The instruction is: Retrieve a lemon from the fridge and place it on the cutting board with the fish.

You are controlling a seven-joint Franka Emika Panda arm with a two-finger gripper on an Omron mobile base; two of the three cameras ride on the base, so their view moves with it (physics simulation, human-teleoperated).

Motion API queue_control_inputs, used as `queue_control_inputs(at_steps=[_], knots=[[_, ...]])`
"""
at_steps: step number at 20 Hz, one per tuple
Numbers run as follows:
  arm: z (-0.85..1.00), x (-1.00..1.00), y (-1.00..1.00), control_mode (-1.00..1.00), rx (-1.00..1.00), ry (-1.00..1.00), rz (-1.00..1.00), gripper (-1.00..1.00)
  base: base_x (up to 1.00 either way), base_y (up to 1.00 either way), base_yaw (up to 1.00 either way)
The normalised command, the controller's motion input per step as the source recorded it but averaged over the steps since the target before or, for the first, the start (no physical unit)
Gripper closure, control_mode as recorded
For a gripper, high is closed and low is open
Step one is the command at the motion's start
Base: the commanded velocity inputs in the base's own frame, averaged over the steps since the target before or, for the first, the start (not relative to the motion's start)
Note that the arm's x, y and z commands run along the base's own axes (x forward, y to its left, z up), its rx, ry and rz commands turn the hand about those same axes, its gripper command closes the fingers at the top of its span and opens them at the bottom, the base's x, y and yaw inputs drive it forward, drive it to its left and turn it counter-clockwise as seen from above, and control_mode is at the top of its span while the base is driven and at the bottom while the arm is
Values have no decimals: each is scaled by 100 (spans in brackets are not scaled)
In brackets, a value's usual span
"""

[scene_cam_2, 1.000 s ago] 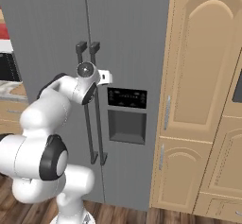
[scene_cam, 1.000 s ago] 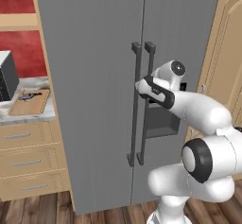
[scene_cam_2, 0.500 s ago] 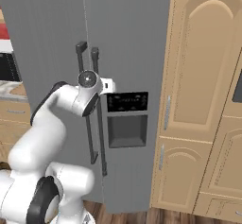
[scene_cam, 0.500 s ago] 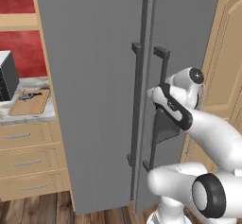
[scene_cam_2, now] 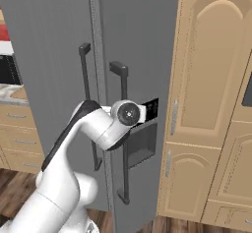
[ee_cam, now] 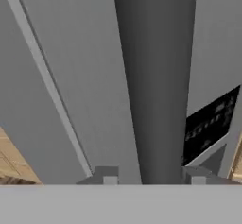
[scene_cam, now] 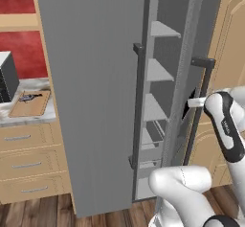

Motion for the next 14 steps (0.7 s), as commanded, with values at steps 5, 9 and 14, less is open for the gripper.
queue_control_inputs(at_steps=[5,9,14], knots=[[10,-100,-100,-100,14,4,1,100,0,0,0],[0,-87,-100,-100,8,6,0,100,0,0,0],[6,-34,-78,-100,2,6,0,100,0,0,0]])
